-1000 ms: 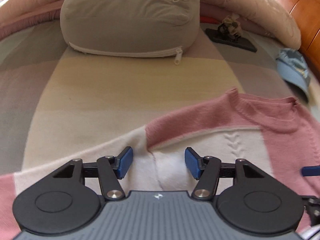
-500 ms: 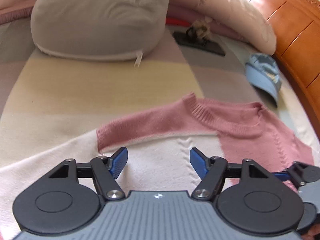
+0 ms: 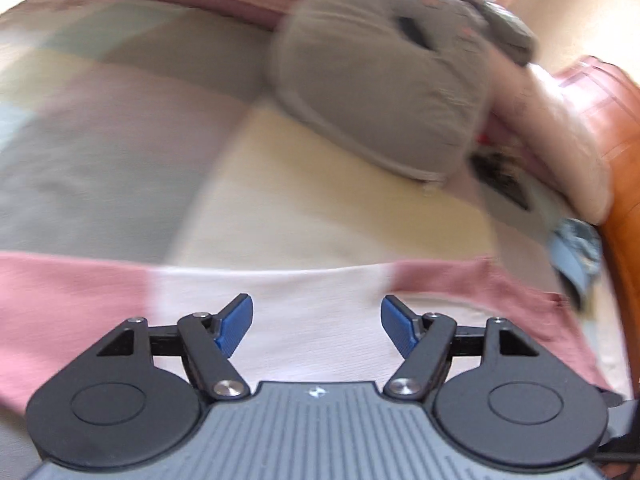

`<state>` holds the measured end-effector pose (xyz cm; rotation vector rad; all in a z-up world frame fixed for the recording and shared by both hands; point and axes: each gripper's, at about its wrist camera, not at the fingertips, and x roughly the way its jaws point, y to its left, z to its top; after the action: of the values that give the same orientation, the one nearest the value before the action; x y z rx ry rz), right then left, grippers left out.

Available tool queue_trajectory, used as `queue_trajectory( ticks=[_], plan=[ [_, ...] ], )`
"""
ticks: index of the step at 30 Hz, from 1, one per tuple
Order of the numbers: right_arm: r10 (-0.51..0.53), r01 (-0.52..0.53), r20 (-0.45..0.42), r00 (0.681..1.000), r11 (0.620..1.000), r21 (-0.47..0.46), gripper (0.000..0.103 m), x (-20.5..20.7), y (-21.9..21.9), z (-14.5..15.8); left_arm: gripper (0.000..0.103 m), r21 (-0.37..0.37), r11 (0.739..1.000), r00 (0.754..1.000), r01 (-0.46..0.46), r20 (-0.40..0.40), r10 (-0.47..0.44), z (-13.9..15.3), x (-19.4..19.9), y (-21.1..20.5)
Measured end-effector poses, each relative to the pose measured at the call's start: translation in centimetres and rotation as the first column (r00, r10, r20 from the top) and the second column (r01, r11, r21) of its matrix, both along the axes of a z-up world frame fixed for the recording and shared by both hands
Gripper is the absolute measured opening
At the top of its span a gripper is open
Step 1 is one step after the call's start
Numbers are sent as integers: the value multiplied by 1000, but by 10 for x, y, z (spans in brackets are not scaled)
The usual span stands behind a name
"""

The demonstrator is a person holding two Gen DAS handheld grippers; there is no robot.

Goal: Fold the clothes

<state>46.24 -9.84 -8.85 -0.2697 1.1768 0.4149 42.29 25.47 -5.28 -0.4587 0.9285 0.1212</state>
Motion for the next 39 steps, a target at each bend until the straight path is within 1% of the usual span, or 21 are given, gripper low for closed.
queue_trajectory(
  ticks=[1,3,4,5,6,8,10,13,15,17,19,20,21,23,25,28,30,34,35,37,39],
  plan=[
    [0,0,1,1000,1000,0,103,0,0,0,70,22,999,999,-46,-22,47,-3,-10,16],
    [2,-2,8,1000,1000,-2,103,-1,-1,0,70,42,989,989,-139,-49,141,-9,-28,46],
    [2,-2,10,1000,1000,-3,103,-2,-2,1,70,54,981,980,-185,-62,188,-12,-37,61],
    [3,-3,12,1000,1000,-1,103,-2,-3,1,71,77,969,965,-236,-95,243,-18,-45,74],
    [4,-4,13,1000,1000,1,103,-3,-3,1,71,120,954,949,-274,-129,288,-20,-51,83],
    [6,-6,9,1000,1000,-2,103,-2,-4,2,71,222,932,935,-288,-145,323,-21,-63,92],
    [6,-6,0,1000,1000,-9,103,-1,-4,3,71,305,921,937,-242,-172,303,-19,-64,85],
    [6,-6,-16,1000,1000,-20,103,2,-4,5,71,390,907,947,-156,-201,249,-14,-63,65],
    [11,-12,-33,999,1000,-26,103,4,-5,7,72,369,925,970,-92,-178,167,-4,-61,48],
    [16,-18,-52,999,999,-31,103,6,-6,10,72,350,937,985,-18,-156,77,4,-58,26],
    [14,-16,-78,997,1000,-19,103,4,-11,17,72,330,940,990,87,-136,-44,12,-55,1],
    [13,-13,-85,996,1000,1,103,1,-15,22,72,306,941,985,146,-131,-110,15,-53,-13],
    [8,-7,-91,996,1000,19,103,-3,-20,27,72,283,937,976,205,-125,-176,17,-51,-27],
    [-23,29,-105,994,998,52,103,-15,-31,39,72,236,917,946,322,-106,-305,22,-46,-54],
    [-54,65,-119,991,994,84,103,-28,-42,51,72,205,880,903,429,-101,-417,25,-43,-82],
    [-100,112,-130,986,990,89,103,-62,-64,64,72,187,829,850,527,-104,-516,27,-43,-121],
    [-123,136,-135,983,987,91,103,-81,-72,70,72,181,815,835,550,-102,-541,31,-48,-139],
    [-128,147,-137,982,979,138,103,-116,-89,77,72,151,793,807,591,-98,-583,38,-61,-166],
    [-106,127,-135,985,980,155,103,-123,-91,78,72,143,782,795,607,-108,-597,39,-65,-173],
    [-54,80,-139,989,979,186,103,-137,-94,76,72,154,768,783,622,-135,-607,41,-76,-185],
    [3,30,-150,989,976,216,103,-149,-98,71,72,178,766,786,618,-171,-594,45,-87,-198]
  ],
)
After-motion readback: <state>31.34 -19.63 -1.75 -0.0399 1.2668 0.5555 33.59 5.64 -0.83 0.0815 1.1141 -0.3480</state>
